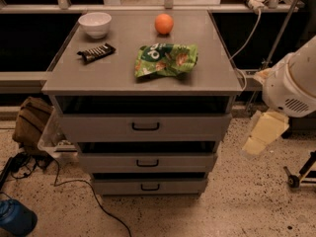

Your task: Open middle drawer

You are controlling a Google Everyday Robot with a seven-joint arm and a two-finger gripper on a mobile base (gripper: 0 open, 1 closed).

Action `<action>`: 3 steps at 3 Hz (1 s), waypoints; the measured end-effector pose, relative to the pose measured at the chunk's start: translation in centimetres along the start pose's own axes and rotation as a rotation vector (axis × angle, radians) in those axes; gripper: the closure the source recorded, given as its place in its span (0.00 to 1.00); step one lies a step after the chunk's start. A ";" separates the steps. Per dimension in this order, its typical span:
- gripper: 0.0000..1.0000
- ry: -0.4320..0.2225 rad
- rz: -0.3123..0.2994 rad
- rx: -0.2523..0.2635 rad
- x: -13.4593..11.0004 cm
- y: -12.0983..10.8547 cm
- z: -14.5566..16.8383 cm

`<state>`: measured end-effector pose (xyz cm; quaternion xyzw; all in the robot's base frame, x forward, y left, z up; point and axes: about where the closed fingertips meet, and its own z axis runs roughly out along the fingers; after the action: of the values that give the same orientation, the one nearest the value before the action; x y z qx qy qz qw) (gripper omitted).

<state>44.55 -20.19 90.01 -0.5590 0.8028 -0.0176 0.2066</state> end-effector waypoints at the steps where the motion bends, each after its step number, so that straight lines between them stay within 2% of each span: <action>1: 0.00 0.000 0.000 0.000 0.0 0.0 0.0; 2: 0.00 0.025 -0.005 -0.006 -0.3 1.1 1.8; 3: 0.00 0.015 0.005 -0.035 -1.1 4.1 6.5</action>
Offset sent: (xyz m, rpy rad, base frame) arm -0.0072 0.0359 -0.0642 -0.0752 0.0540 -0.0032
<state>43.53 -16.37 83.31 -0.5605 0.8059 -0.0072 0.1907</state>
